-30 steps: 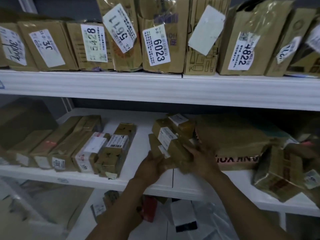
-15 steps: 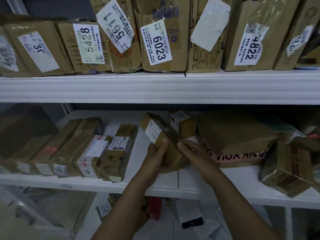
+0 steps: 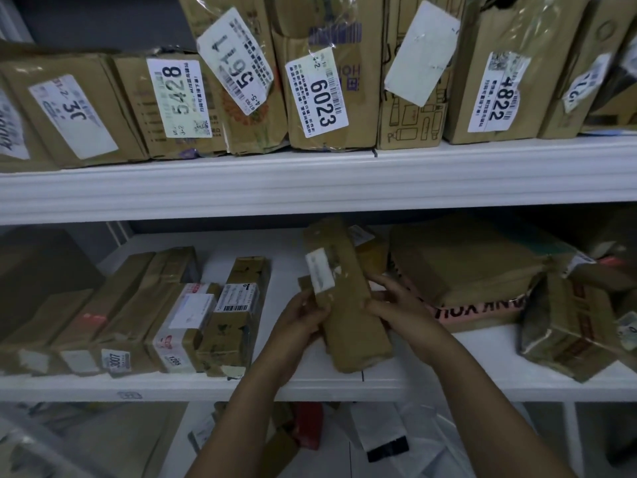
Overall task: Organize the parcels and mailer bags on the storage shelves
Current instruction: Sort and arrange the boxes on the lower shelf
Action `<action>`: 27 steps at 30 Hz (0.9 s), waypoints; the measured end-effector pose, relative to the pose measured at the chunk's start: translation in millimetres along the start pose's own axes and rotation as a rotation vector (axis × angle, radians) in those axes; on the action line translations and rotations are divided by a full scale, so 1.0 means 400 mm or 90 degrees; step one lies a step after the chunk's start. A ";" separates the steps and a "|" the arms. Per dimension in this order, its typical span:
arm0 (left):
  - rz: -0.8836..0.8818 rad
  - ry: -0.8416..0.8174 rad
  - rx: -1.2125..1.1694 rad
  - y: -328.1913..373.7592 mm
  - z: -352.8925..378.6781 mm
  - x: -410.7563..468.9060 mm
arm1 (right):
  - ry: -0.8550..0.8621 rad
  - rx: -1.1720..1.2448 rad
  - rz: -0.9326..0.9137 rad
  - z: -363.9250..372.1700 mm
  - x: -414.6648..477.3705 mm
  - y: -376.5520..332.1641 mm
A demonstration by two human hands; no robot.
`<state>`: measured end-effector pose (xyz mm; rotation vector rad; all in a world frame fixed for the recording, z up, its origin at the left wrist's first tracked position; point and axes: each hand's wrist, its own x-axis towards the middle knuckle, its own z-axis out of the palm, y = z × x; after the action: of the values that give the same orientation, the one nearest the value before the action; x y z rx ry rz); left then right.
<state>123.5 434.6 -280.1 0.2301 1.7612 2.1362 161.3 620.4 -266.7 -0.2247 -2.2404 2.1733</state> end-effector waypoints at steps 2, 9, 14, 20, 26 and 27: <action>0.038 0.036 0.006 0.013 -0.004 0.005 | 0.004 -0.121 -0.041 -0.011 -0.013 -0.010; 0.112 0.184 -0.029 0.054 0.012 0.032 | -0.058 -0.284 -0.143 -0.017 -0.039 -0.029; 0.192 0.221 -0.059 0.045 0.022 0.020 | 0.055 -0.377 -0.110 -0.030 -0.051 -0.028; 0.262 0.213 -0.032 0.040 0.006 -0.019 | 0.192 -0.346 0.006 -0.009 -0.037 -0.021; 0.333 0.153 0.039 0.064 -0.015 -0.063 | 0.131 -0.136 0.132 0.022 -0.037 -0.062; 0.328 0.154 0.036 0.070 -0.024 -0.071 | 0.134 -0.110 0.108 0.022 -0.037 -0.066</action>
<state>141.4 410.8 -251.8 0.5065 2.0766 2.5571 172.4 609.5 -239.6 -0.6357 -2.3626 1.9175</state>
